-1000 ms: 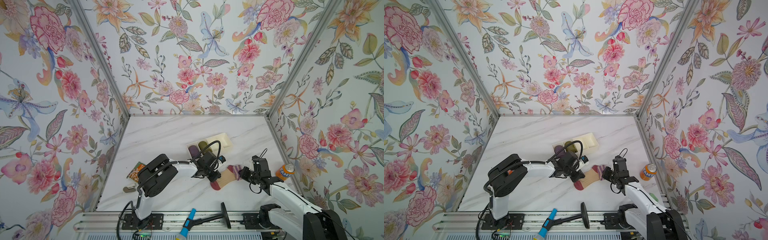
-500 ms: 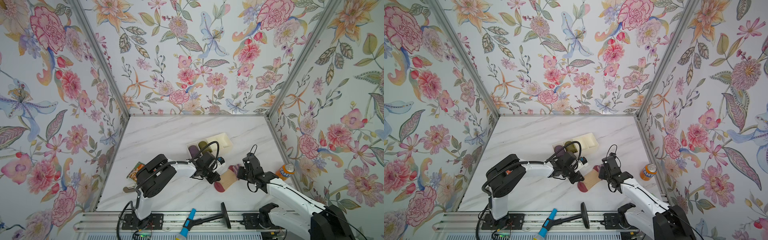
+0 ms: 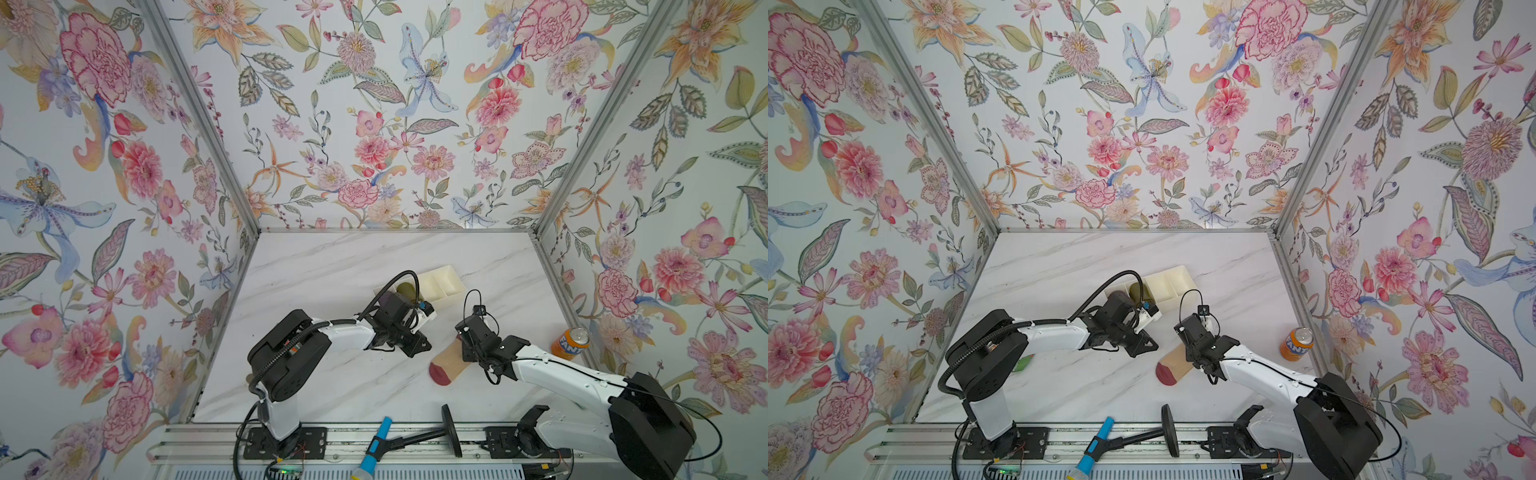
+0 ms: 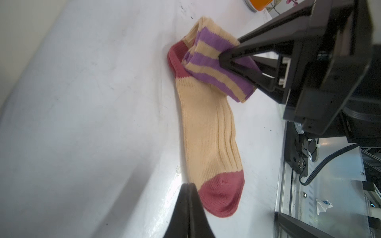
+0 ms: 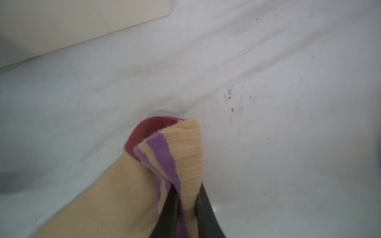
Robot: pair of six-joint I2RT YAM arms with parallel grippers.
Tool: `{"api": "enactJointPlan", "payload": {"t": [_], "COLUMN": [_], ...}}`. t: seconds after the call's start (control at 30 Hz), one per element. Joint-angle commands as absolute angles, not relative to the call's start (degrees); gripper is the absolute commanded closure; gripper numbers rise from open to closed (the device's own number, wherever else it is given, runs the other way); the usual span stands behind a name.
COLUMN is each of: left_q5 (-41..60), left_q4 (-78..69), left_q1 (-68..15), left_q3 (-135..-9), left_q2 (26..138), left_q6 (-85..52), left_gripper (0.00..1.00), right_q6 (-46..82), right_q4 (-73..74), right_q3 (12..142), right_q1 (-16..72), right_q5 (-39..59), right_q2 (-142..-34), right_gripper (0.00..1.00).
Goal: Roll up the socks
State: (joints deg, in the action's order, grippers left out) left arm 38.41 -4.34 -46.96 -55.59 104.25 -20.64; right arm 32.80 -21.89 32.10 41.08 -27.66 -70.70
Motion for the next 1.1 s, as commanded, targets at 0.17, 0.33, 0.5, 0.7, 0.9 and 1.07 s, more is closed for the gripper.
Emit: {"api": "enactJointPlan", "payload": {"t": [0.17, 0.33, 0.5, 0.7, 0.9, 1.07], "left_q5": [40.1, 40.8, 41.0, 41.0, 41.0, 41.3], "left_q4": [-5.8, -7.3, -7.3, -7.3, -7.4, -7.1], "left_q1": [-45.2, -44.0, -43.1, -41.9, -41.2, -40.9], "left_q3": [-54.6, -54.1, -54.1, -54.3, -55.1, -56.0], "left_q2": [102.4, 102.3, 102.3, 102.4, 103.1, 104.2], "left_q6": [-21.9, -22.8, -22.7, -22.3, -22.1, -21.6], "left_gripper": [0.94, 0.94, 0.93, 0.93, 0.93, 0.92], "right_q6": [34.2, 37.5, 39.2, 40.4, 41.1, 41.2], "right_q4": [-27.4, -31.3, -31.9, -33.0, -33.9, -33.9], "right_q3": [36.6, 39.7, 41.4, 43.2, 44.7, 45.1], "right_q1": [48.2, 52.7, 55.4, 57.8, 60.5, 62.2], "right_q5": [-37.2, -40.8, -40.1, -40.2, -39.8, -39.3], "right_q2": [-78.6, -84.6, -88.9, -91.8, -94.6, -95.5], "right_gripper": [0.92, 0.89, 0.88, 0.88, 0.86, 0.75]}}
